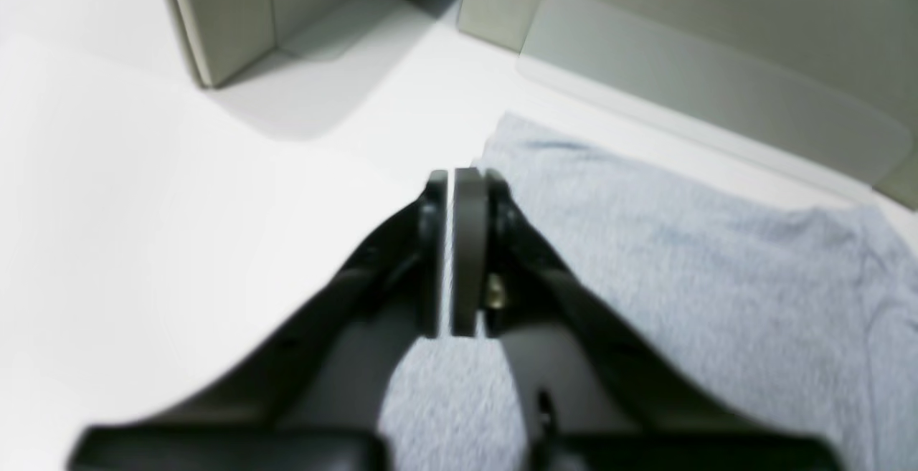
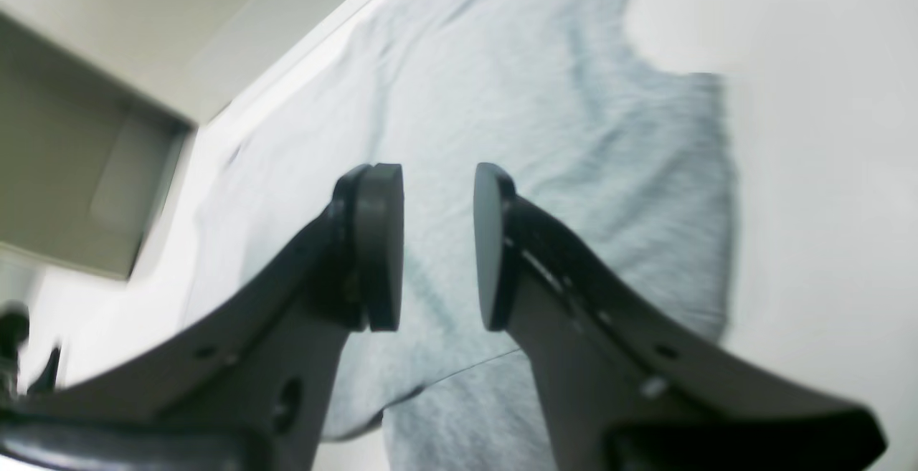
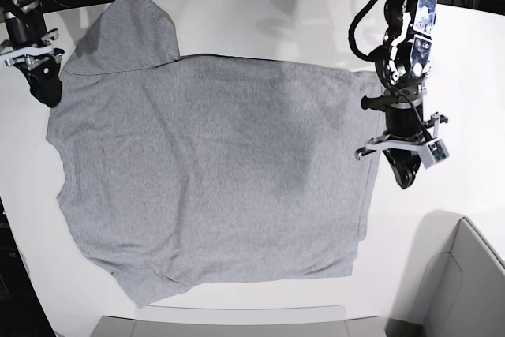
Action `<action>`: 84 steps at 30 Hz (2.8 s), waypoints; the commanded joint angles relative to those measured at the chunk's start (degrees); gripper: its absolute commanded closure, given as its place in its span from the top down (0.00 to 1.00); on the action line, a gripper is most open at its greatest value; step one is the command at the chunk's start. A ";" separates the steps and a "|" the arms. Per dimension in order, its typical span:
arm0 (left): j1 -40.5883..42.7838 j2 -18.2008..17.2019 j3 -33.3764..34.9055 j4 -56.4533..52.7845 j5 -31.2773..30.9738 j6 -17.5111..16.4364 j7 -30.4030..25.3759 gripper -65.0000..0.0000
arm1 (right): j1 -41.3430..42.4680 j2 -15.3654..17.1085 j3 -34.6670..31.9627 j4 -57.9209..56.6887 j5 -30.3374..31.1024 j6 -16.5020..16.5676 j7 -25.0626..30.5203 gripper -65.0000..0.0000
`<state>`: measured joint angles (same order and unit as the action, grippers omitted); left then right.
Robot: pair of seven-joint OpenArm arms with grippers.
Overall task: Fold the T-shirt properly
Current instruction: 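Lift both grippers away toward the shirt's collar and shoulder corners, then grasp the shirt's shoulder corners with the left and right grippers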
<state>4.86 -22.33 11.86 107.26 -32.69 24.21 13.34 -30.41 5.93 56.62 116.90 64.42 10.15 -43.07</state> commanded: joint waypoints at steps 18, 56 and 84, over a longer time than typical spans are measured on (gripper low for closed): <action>0.72 -0.75 1.46 4.34 0.91 -0.25 0.15 0.00 | 2.77 -1.58 3.73 0.86 1.12 0.97 -0.14 0.26; 2.57 0.39 2.96 5.57 0.91 0.01 3.67 0.24 | 0.66 0.00 4.17 -21.21 1.12 2.55 -3.57 0.30; 2.48 0.66 10.60 5.40 0.91 -0.34 3.67 0.24 | 1.62 -1.49 -6.11 -30.79 -3.72 2.55 -3.04 0.30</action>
<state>7.79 -21.45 22.81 111.63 -32.58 24.18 18.33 -28.36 4.27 50.43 85.80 62.02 12.47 -45.17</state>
